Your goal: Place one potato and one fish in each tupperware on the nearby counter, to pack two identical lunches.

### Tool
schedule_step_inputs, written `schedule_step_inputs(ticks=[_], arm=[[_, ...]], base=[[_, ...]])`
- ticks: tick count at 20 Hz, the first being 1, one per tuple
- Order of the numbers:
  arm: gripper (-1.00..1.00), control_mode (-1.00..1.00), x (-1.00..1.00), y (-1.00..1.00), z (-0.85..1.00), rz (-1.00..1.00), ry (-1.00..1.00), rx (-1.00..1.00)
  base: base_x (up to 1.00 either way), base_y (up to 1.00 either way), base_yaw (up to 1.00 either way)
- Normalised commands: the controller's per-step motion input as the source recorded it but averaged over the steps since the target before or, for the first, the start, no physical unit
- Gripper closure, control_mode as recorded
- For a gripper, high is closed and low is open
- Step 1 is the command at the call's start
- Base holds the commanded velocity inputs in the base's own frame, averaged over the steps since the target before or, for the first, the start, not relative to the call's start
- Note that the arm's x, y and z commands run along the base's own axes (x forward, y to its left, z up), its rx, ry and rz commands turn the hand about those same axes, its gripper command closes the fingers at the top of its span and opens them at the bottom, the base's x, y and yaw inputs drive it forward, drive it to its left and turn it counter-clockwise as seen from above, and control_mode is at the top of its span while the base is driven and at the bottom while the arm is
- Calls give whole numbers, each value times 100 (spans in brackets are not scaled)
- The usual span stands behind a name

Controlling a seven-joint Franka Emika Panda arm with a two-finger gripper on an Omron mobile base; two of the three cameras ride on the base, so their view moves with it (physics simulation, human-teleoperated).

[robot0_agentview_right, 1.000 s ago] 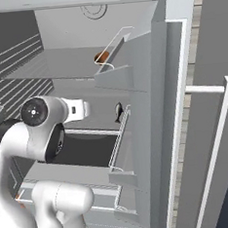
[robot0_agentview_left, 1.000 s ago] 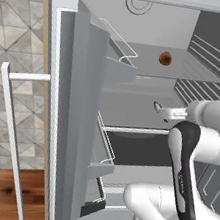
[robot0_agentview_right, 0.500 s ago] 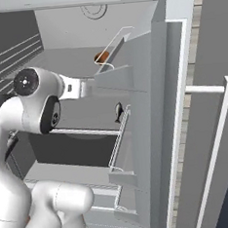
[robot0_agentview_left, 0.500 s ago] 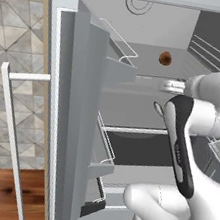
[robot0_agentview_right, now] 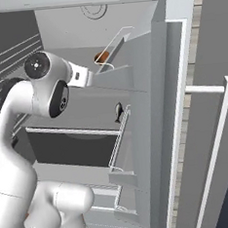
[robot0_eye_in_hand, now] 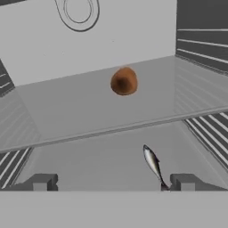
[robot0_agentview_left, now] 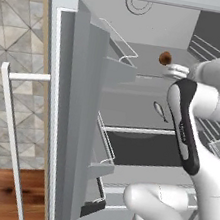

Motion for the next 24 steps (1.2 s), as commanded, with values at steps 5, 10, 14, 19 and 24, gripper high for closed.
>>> schedule_step_inputs(ticks=[5,10,14,19,24], arm=[[-100,-100,44,-4,21,-4,1,2],[-100,-100,41,-6,4,0,9,0],[-100,-100,53,-22,0,0,15,0],[-100,-100,51,-23,0,2,9,0],[-100,-100,56,-4,0,4,0,0]], base=[[0,0,0],[0,0,0],[0,0,0],[0,0,0],[0,0,0]])
